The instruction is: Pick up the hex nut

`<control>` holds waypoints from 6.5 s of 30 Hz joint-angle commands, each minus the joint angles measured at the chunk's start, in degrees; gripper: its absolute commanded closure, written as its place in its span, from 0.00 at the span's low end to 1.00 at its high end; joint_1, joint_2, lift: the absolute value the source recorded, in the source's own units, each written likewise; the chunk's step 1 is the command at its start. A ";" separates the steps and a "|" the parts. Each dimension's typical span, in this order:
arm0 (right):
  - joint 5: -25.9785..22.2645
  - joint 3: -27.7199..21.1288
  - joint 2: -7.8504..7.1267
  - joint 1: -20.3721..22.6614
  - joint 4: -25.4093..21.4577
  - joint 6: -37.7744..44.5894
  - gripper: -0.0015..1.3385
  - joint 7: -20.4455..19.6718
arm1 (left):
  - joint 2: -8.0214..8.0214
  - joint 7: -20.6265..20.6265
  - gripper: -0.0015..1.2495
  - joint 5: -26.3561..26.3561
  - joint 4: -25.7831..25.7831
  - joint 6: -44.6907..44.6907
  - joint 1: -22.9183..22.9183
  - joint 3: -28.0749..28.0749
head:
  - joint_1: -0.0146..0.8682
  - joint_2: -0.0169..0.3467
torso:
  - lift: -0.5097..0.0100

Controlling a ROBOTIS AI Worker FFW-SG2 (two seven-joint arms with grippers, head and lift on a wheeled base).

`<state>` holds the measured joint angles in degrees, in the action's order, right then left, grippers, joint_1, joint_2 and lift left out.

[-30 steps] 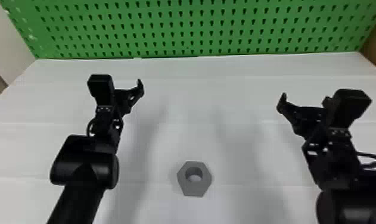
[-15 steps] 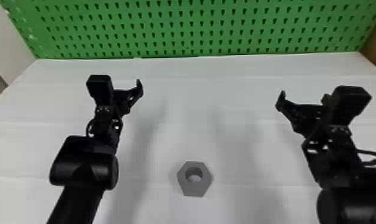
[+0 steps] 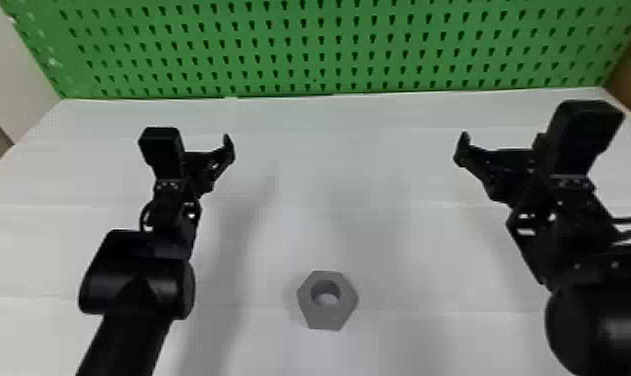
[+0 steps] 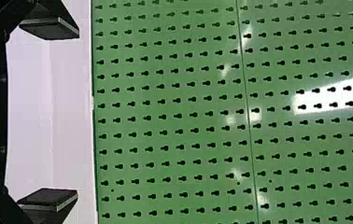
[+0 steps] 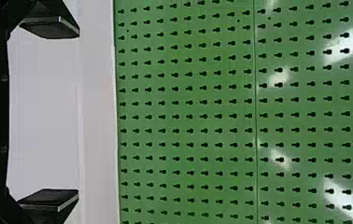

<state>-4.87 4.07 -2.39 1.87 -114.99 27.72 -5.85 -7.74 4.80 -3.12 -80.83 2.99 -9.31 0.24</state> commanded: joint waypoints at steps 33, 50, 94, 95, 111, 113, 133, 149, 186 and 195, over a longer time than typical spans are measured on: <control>-2.43 4.01 -2.00 -11.18 -12.01 42.85 0.07 2.86 | 0.00 0.29 0.07 1.62 -0.39 0.00 -0.62 -1.30 | 0.91 0.43 | 0.80; -9.63 9.90 -2.53 -15.58 -9.72 51.82 0.07 2.86 | -1.32 0.29 0.07 3.47 -0.30 -0.26 -2.91 -1.47 | 0.91 0.43 | 0.80; -21.24 15.97 -2.00 -21.03 4.52 55.16 0.07 6.12 | -10.19 4.78 0.07 0.13 4.54 -0.44 -15.83 9.34 | 0.91 0.43 | 0.80; -21.24 16.05 -2.00 -21.11 4.69 55.07 0.07 6.38 | -10.19 4.78 0.07 0.13 4.54 -0.44 -16.01 9.34 | 0.91 0.43 | 0.80; -20.88 20.27 -2.44 -23.49 8.73 53.14 0.07 11.13 | -10.46 5.39 0.07 0.57 5.59 0.61 -18.20 9.95 | 0.91 0.43 | 0.80; -20.88 20.71 -2.44 -23.57 9.17 53.05 0.07 11.74 | -10.46 5.39 0.07 0.74 5.59 0.70 -18.38 9.87 | 0.91 0.43 | 0.80; -21.94 22.65 -2.35 -25.95 15.24 54.02 0.07 16.93 | -10.98 5.83 0.07 1.45 5.94 1.14 -19.26 9.43 | 0.91 0.43 | 0.80; -22.29 24.23 -2.27 -27.88 20.42 54.72 0.07 19.83 | -11.34 5.92 0.07 1.97 6.21 1.32 -20.58 9.43 | 0.91 0.43 | 0.80; -22.20 25.81 -1.56 -30.08 31.59 54.72 0.07 24.05 | -11.51 6.36 0.07 1.97 6.29 2.20 -20.93 8.81 | 0.91 0.43 | 0.80; -22.20 26.16 -1.30 -30.61 33.17 55.86 0.12 24.05 | -11.51 6.36 0.07 1.88 6.29 2.46 -20.93 8.72 | 0.91 0.43 | 0.80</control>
<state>-27.14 30.12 -3.73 -28.53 -82.33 83.10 18.20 -19.22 11.15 -1.22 -74.53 5.34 -30.23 8.98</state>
